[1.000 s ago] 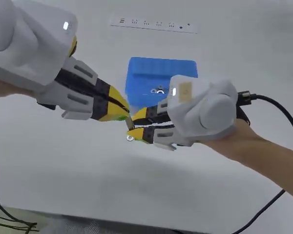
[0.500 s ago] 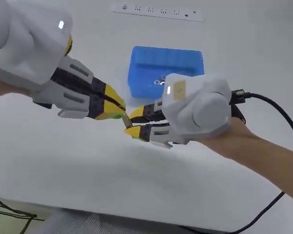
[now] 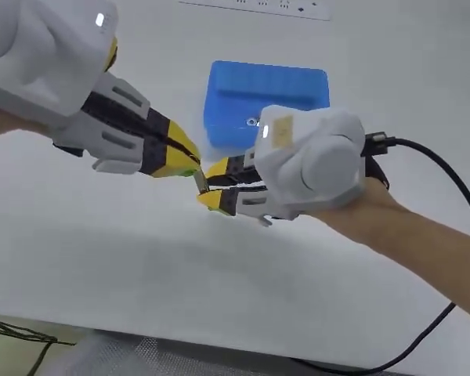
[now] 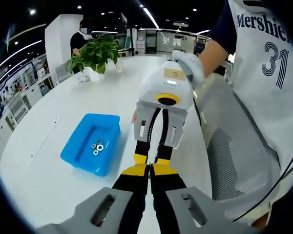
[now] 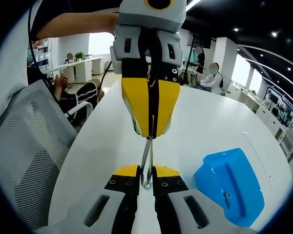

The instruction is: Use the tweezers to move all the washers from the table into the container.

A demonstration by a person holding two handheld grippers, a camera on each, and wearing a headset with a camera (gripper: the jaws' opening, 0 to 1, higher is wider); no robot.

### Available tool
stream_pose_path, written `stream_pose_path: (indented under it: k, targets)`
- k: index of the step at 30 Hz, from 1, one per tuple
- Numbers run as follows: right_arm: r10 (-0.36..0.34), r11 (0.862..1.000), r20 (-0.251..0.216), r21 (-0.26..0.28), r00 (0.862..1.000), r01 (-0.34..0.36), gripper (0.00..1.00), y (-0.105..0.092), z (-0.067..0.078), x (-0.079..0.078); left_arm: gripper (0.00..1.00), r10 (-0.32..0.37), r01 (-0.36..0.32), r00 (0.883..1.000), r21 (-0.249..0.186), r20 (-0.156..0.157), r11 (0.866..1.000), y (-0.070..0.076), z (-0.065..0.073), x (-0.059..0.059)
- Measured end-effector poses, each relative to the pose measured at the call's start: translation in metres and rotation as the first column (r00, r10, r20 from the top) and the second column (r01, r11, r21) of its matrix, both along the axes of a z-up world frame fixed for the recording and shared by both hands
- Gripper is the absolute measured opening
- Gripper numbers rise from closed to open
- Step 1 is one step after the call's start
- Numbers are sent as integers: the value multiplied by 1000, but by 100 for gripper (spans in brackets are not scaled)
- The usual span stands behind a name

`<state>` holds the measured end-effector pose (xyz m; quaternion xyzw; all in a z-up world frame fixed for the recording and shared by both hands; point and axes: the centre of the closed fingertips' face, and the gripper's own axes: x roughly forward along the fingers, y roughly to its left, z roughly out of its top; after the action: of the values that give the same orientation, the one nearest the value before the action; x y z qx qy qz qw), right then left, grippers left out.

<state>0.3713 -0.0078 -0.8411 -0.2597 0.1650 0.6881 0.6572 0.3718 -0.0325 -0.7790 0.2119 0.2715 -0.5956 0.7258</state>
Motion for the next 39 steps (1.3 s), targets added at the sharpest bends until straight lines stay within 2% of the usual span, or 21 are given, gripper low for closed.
stream_pose_path:
  k: [1,6,16,20,25,39]
  targets:
    - [0,1000,1,-3,1000,0,11,0,-1,1,6,1,-1,1000,3,6,1000,1,-1,1]
    - [-4,1000,-15,-6,1000,4,11,1,-5,1,6,3,-3,1000,-3,-1,1000,1,-4,2]
    - [-14,1000,-30,-1,999,14,11,0,-6,1,6,1,-1,1000,-17,-12,1000,0,-3,0]
    - [-9,1000,-5,-18,1000,9,12,-3,-8,0,6,-4,4,1000,-19,-7,1000,-3,-3,0]
    - [-11,1000,-5,-27,1000,10,13,-6,-10,1,6,-5,5,1000,-15,-8,1000,-4,-3,0]
    - [-29,1000,-51,-9,998,28,10,-6,-9,1,6,-5,4,1000,-13,-19,1000,-4,-6,0]
